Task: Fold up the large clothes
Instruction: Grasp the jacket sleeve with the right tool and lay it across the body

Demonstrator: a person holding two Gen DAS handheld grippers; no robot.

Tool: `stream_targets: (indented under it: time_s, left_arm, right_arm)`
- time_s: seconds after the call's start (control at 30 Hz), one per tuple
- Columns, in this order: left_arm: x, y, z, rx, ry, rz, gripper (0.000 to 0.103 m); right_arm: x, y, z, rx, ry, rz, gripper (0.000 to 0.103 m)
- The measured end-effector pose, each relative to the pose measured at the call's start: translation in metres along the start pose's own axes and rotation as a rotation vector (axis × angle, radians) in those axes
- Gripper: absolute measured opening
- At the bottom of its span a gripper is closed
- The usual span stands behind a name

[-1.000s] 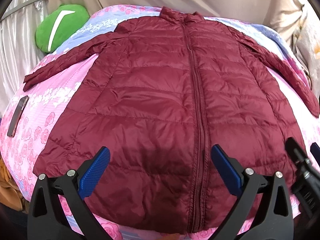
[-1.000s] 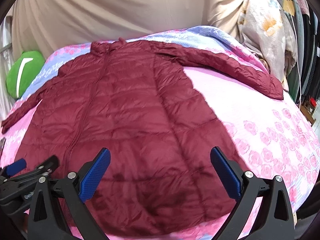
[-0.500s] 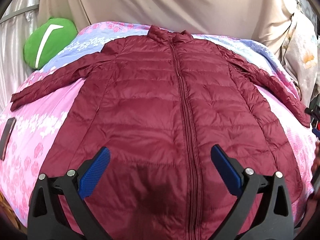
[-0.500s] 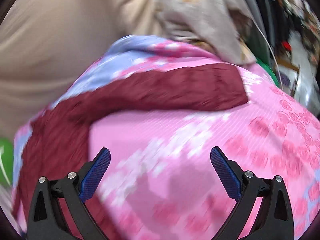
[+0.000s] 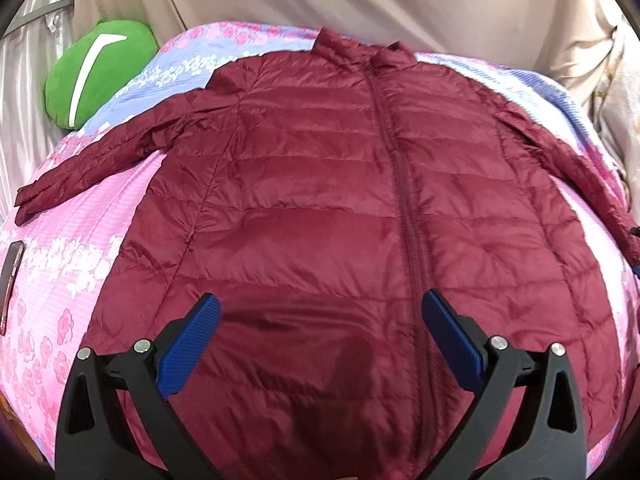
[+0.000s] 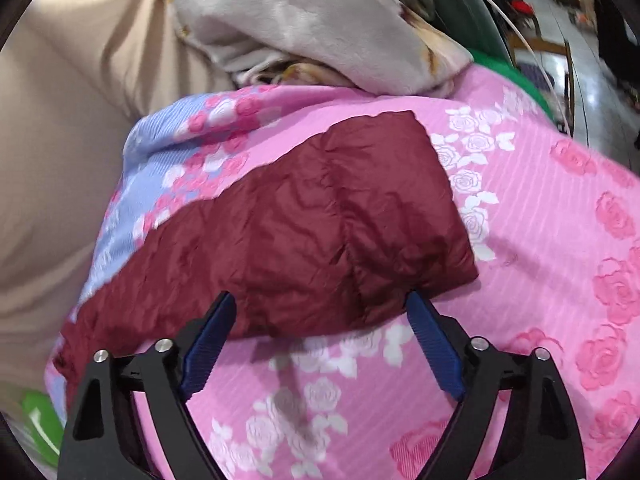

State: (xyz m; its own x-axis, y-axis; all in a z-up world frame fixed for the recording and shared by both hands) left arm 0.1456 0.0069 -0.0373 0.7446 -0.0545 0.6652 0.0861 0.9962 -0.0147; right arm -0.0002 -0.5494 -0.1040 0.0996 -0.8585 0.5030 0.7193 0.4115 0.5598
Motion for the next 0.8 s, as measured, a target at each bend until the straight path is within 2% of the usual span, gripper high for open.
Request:
stream_targets:
  time_s: [0.07, 0.13, 0.17, 0.23, 0.3, 0.37, 0.47, 0.57, 0.67, 0.73, 0.8]
  left_arm:
    - [0.004, 0.005, -0.007, -0.004, 0.02, 0.007, 0.098]
    - [0.008, 0.01, -0.012, -0.02, 0.029, 0.02, 0.098]
    - [0.011, 0.013, -0.014, -0.032, 0.029, 0.025, 0.098]
    - [0.016, 0.018, -0.016, -0.035, 0.025, 0.028, 0.098]
    - [0.024, 0.022, -0.017, -0.037, 0.014, 0.022, 0.098]
    - [0.033, 0.027, -0.017, -0.025, -0.008, 0.015, 0.098]
    - [0.044, 0.034, -0.015, -0.009, -0.035, 0.013, 0.098]
    - [0.058, 0.042, -0.017, -0.02, -0.039, 0.03, 0.098]
    - [0.072, 0.051, -0.02, -0.024, -0.046, 0.048, 0.098]
    - [0.082, 0.057, -0.021, -0.026, -0.052, 0.06, 0.098]
    - [0.094, 0.065, -0.024, -0.032, -0.052, 0.078, 0.098]
  right_arm:
    - [0.007, 0.003, -0.003, -0.008, -0.013, -0.006, 0.069]
    - [0.015, 0.011, -0.009, -0.011, -0.025, 0.01, 0.042]
    - [0.019, 0.018, -0.012, -0.017, -0.027, 0.025, 0.035]
    - [0.027, 0.03, -0.018, -0.01, -0.029, 0.041, 0.012]
    - [0.034, 0.047, -0.019, -0.003, -0.051, 0.064, 0.009]
    - [0.039, 0.079, -0.014, 0.002, -0.089, 0.14, 0.007]
    - [0.038, 0.141, -0.005, 0.061, -0.125, 0.274, 0.005]
    - [0.02, 0.221, 0.001, 0.145, -0.129, 0.423, 0.005]
    - [-0.014, 0.298, 0.002, 0.235, -0.117, 0.581, 0.005]
    - [-0.055, 0.359, 0.0, 0.312, -0.09, 0.709, 0.005]
    - [-0.094, 0.401, -0.004, 0.372, -0.056, 0.804, 0.005]
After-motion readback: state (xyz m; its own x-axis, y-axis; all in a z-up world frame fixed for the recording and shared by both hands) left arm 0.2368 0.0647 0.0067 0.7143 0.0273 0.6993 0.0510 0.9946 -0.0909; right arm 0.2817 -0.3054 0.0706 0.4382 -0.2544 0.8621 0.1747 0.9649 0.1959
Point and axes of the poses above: each gripper's, at about its wrist camera, not at the fingertips, and z roughly against the way its jaws point, y to its left, x to its top, the point moved 3 cm from there along -z, roughly the way its jaws point, and after that the axes turned 1 degree about z, right-handed, at the moved point
